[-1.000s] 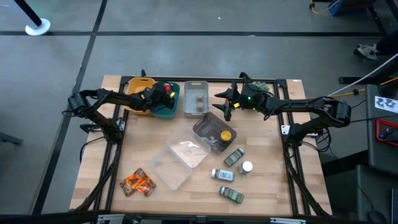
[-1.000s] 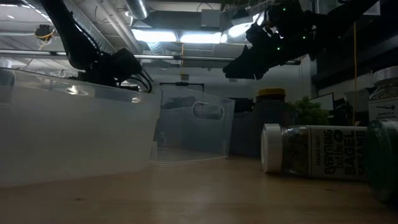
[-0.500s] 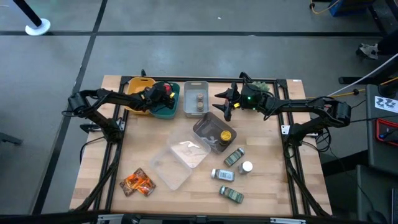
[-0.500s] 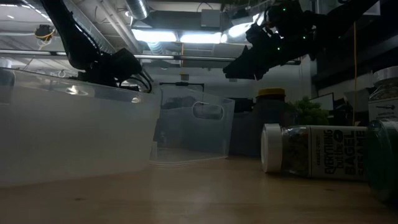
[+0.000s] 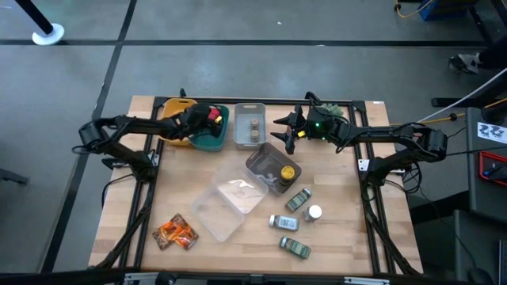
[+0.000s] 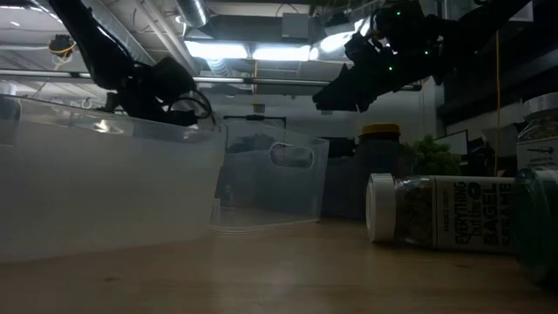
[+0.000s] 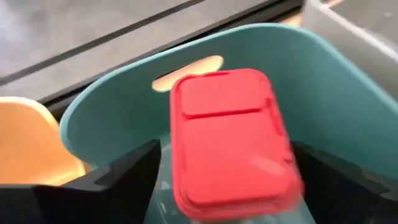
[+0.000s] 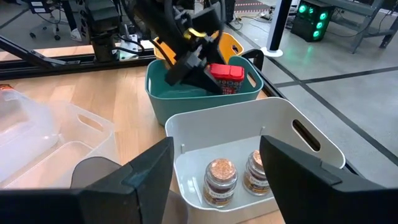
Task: Sort spices by type
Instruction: Put the red seasoning can into the green bin
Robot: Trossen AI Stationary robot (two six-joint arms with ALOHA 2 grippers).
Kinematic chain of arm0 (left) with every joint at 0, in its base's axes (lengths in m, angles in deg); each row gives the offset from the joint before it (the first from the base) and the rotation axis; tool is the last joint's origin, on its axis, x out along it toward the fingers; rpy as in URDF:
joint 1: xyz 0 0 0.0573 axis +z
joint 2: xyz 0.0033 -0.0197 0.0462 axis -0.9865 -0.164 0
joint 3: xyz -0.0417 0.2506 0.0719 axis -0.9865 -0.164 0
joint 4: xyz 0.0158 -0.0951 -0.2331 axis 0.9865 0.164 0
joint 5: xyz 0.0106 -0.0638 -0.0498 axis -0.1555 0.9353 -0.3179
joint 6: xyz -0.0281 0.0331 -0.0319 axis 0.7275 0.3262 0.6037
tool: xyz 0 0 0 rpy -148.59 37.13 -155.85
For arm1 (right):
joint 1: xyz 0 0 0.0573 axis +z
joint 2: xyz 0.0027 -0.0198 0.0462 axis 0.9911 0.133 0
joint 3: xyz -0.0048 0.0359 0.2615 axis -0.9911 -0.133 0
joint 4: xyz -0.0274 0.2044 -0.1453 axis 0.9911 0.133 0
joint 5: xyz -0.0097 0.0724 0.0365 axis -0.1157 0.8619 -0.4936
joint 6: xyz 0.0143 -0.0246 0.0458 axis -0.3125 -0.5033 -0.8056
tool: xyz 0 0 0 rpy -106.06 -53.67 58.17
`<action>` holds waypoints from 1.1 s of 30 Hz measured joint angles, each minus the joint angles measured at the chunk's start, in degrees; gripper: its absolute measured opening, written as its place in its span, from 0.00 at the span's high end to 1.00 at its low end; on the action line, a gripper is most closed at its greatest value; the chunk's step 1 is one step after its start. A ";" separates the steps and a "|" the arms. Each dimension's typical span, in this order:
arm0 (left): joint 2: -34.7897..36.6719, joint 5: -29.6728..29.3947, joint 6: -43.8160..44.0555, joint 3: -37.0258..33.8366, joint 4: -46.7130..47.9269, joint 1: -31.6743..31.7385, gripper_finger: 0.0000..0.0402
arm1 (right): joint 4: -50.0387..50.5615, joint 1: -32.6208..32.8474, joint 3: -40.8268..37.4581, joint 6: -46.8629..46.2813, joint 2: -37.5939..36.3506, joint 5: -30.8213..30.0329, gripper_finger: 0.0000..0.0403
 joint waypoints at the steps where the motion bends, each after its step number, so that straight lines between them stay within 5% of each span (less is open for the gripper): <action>1: 0.84 0.40 -1.11 0.00 0.26 -0.02 0.15 | 0.00 0.00 0.00 0.00 0.00 -0.01 0.41; 18: 20.58 3.14 -5.13 0.00 8.88 -1.38 0.14 | 0.00 0.00 0.00 0.00 0.00 -0.01 0.41; 33: 22.71 3.13 -5.43 0.00 9.96 -10.48 0.14 | -0.98 0.00 0.00 0.03 0.00 -0.39 0.41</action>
